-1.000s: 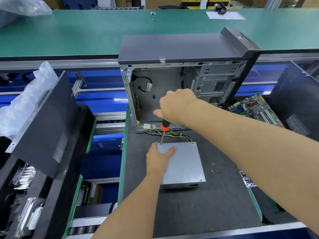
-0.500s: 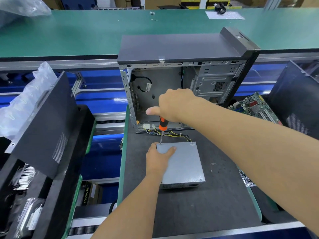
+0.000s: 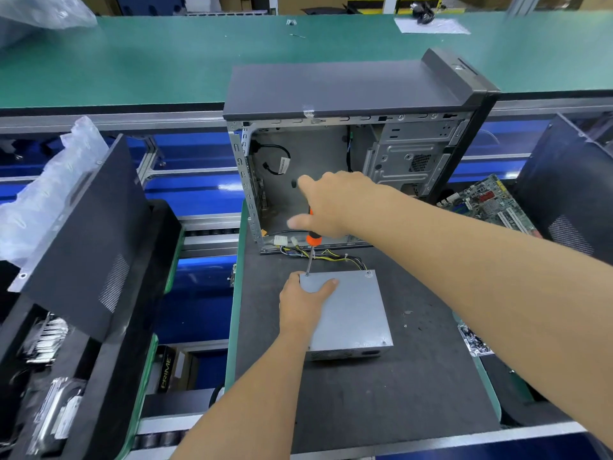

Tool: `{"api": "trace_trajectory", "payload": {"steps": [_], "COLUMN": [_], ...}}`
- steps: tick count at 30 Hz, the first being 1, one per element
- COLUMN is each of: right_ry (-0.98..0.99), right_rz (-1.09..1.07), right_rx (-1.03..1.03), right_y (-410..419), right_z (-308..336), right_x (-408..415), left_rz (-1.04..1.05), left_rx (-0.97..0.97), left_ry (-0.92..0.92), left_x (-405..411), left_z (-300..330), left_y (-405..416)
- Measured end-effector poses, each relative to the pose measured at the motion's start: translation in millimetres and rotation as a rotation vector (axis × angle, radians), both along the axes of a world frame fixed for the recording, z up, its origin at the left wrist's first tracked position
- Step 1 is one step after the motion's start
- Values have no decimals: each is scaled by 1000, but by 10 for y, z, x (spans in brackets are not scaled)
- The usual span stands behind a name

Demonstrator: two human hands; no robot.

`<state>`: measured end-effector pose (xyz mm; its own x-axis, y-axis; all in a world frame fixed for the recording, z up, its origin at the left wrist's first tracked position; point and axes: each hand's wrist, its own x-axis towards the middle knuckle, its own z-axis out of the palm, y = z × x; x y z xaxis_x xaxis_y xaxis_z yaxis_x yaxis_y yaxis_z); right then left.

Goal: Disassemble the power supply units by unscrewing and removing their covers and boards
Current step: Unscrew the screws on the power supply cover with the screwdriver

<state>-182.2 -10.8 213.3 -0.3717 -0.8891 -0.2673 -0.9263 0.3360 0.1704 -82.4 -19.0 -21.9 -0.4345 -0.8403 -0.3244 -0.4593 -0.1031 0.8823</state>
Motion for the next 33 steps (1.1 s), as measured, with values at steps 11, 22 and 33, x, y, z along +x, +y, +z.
{"api": "trace_trajectory", "payload": {"steps": [11, 22, 33], "right_ry": [40, -21, 49], "right_rz": [83, 99, 61], "right_rx": [-12, -33, -6], "right_y": [37, 30, 64], "right_z": [-60, -74, -24], "right_x": [-8, -83, -11], "left_rz": [8, 11, 8], "left_rx": [2, 7, 32], "left_ry": [5, -1, 21], "left_x": [5, 7, 1], "left_z": [-5, 28, 52], "left_y": [3, 12, 15]}}
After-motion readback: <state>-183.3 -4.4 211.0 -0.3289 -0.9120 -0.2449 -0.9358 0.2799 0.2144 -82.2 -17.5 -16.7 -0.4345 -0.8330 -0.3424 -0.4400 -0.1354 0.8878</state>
